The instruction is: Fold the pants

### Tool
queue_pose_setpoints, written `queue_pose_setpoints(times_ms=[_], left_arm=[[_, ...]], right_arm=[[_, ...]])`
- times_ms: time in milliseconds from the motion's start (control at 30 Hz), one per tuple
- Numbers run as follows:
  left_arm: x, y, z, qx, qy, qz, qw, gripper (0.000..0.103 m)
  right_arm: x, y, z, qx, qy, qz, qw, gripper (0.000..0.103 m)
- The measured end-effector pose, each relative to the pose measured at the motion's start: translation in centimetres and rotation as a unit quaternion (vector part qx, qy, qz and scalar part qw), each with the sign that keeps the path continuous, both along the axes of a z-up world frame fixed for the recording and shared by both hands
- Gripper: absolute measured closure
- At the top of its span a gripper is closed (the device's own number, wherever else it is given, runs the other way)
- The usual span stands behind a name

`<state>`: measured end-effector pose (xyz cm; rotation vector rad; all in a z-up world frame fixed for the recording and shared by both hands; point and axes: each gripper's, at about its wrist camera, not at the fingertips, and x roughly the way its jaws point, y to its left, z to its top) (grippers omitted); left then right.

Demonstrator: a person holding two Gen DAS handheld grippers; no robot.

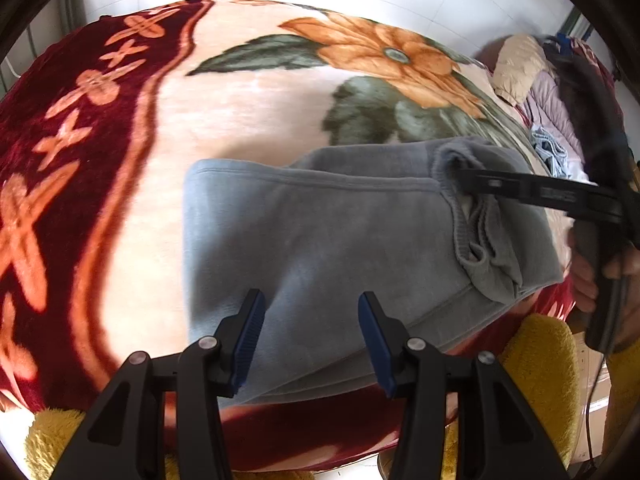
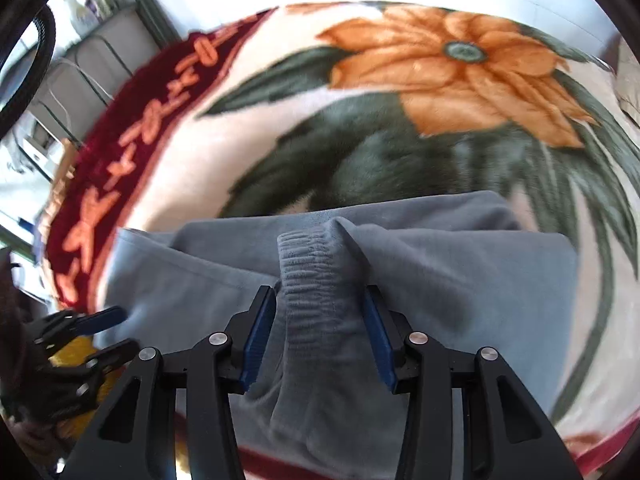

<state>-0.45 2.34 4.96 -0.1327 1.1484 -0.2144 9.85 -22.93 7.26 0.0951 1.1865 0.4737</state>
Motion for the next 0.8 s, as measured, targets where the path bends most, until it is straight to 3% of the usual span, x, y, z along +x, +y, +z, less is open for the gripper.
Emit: queue_pose_setpoints(times_ms=[233,533,700,800], left_arm=[[-0.4,0.4,-0.1,0.014,0.002,0.009,0.9999,0.052],[-0.9,0.5,-0.4,0.022,0.002,0.017,0.9996,0.052],[-1.0,0.8,-0.4,0.016,0.001,0.023,0.9996,0.052],[-1.0,0.7,-0.3,0.018,0.0,0.02,0.9996,0.052]], right_arm=[[-3.6,-3.4,1.9,0.023,-0.009,-0.023,0.999,0.057],[-7.4,-0.5,-4.1,0.053,0.059,-0.028,0.996,0.057],[-9.7,1.5,-3.0,0.015,0.015,-0.011,1.0,0.05],[-10.1,0.5,-1.4,0.029,0.003,-0.008,1.0,0.05]])
